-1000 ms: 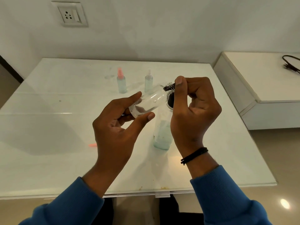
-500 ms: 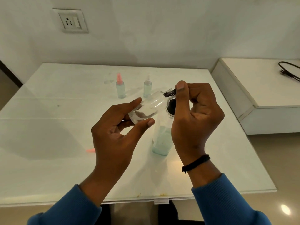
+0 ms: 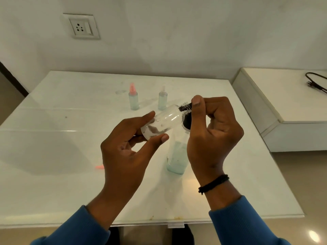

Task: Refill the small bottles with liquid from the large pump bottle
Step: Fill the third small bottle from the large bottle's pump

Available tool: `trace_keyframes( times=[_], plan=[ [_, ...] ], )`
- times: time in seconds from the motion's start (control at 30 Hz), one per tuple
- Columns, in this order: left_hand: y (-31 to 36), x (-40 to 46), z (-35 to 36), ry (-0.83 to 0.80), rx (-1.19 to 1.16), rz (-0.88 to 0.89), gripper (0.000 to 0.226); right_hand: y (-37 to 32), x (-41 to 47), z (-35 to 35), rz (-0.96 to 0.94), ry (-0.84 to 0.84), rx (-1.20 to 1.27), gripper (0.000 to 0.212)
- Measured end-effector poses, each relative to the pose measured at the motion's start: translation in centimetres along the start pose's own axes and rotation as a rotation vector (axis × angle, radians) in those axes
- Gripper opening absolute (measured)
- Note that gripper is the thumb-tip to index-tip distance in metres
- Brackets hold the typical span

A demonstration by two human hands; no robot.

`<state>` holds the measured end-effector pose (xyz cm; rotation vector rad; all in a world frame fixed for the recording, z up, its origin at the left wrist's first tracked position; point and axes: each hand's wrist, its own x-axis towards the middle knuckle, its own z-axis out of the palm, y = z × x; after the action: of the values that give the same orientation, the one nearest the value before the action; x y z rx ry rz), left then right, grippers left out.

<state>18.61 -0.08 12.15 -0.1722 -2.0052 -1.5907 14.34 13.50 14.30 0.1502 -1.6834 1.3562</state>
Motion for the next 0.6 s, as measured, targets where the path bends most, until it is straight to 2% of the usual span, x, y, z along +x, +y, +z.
trace_keyframes(
  times=[0.6],
  plan=[
    [-0.06,0.10,0.03,0.003,0.004,0.002,0.046,0.03,-0.24,0.01,0.014,0.025,-0.005,0.013]
  ],
)
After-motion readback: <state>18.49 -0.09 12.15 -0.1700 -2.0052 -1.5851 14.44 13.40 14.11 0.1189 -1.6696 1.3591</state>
